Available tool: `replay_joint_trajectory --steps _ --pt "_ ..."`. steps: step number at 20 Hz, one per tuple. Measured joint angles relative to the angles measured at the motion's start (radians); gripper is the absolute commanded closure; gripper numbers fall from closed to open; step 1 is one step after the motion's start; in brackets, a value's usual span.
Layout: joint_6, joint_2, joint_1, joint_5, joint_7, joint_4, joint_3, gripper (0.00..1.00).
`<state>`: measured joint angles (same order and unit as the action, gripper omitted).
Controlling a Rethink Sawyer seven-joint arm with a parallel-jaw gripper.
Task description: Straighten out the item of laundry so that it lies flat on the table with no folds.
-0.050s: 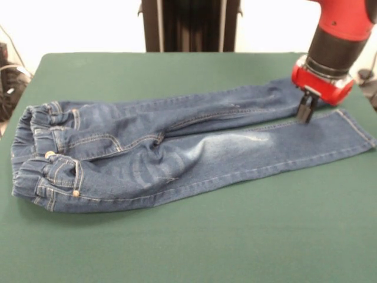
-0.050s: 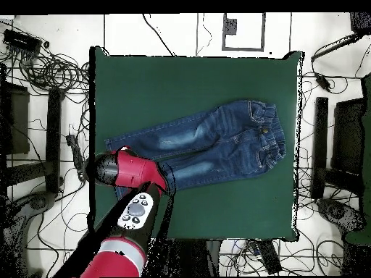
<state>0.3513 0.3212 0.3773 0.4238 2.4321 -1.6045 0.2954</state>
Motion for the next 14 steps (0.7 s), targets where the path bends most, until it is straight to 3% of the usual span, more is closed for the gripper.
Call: replay_joint_trajectory --steps 14 --pt "-0.059 -0.017 -0.011 0.007 0.000 -0.005 0.000 1.00"
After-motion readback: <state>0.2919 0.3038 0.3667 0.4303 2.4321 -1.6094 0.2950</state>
